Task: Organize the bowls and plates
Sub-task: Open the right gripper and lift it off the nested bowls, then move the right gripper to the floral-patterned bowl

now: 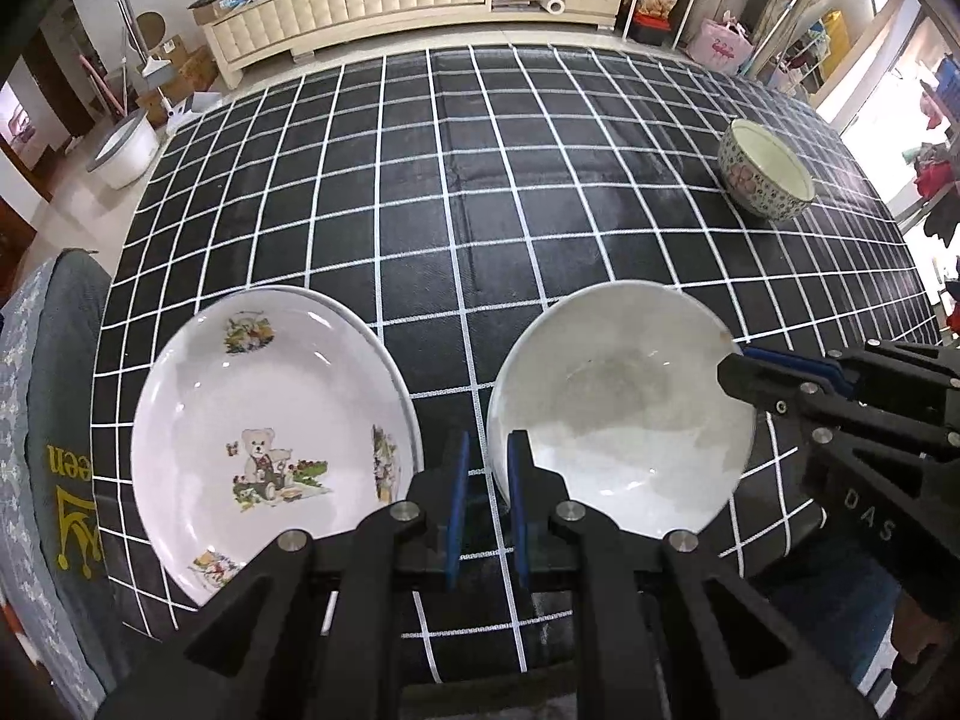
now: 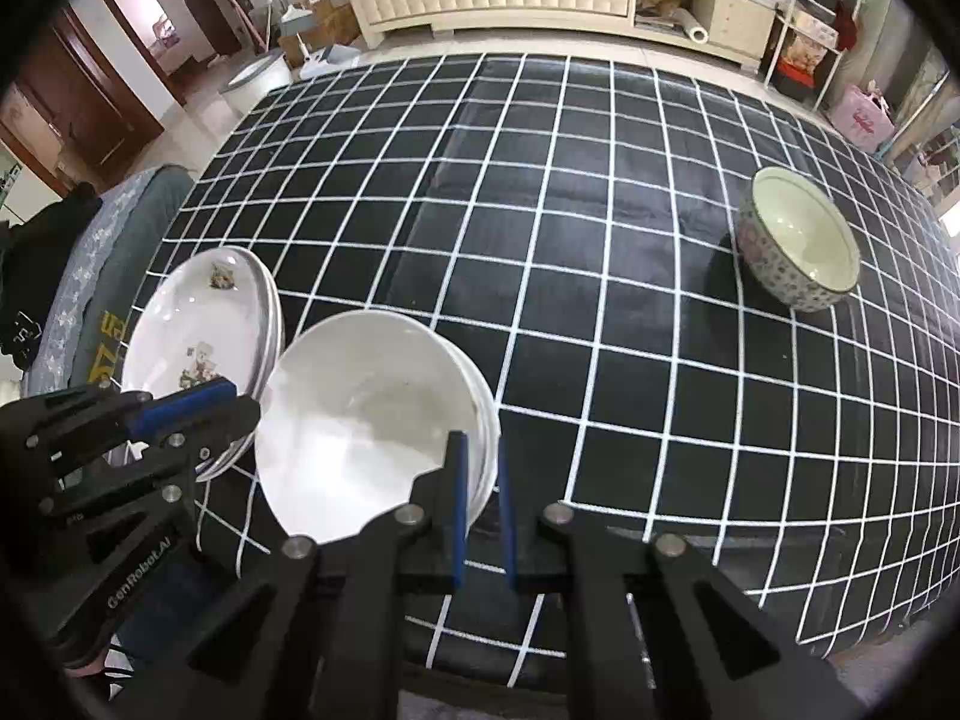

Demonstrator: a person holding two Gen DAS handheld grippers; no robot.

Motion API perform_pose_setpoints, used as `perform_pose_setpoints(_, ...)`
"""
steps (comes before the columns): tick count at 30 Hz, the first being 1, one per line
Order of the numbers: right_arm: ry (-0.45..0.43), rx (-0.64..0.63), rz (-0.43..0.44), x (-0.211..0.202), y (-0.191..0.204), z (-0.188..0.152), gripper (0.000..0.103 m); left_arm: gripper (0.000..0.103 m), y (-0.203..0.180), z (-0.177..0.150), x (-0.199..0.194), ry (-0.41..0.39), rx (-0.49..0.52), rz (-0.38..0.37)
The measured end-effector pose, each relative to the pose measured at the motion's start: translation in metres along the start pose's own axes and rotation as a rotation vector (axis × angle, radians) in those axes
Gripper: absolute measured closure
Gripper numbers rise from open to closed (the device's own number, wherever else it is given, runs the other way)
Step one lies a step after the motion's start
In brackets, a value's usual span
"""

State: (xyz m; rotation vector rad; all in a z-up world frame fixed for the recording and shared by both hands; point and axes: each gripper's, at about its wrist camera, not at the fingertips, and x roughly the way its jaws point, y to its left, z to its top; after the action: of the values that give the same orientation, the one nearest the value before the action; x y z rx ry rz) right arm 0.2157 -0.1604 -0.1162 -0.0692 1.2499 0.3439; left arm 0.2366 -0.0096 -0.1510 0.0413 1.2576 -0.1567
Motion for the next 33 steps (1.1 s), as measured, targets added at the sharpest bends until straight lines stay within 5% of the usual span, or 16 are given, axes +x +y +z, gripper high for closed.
perform_pose_setpoints(16, -0.1, -0.012, -0.012, -0.049, -0.012, -0.002, 0.089, 0.079, -0.021, 0.01, -0.048, -0.094, 0.036, -0.009)
perform_pose_setpoints(21, -0.146, -0.002, -0.01, -0.065, -0.023, 0.001, 0.068, 0.071, -0.033, 0.019, -0.057, -0.124, 0.055, -0.009)
perform_pose_setpoints(33, -0.233, 0.049, -0.034, -0.099, -0.07, 0.016, 0.046, 0.062, -0.067, 0.059, -0.074, -0.184, 0.079, -0.033)
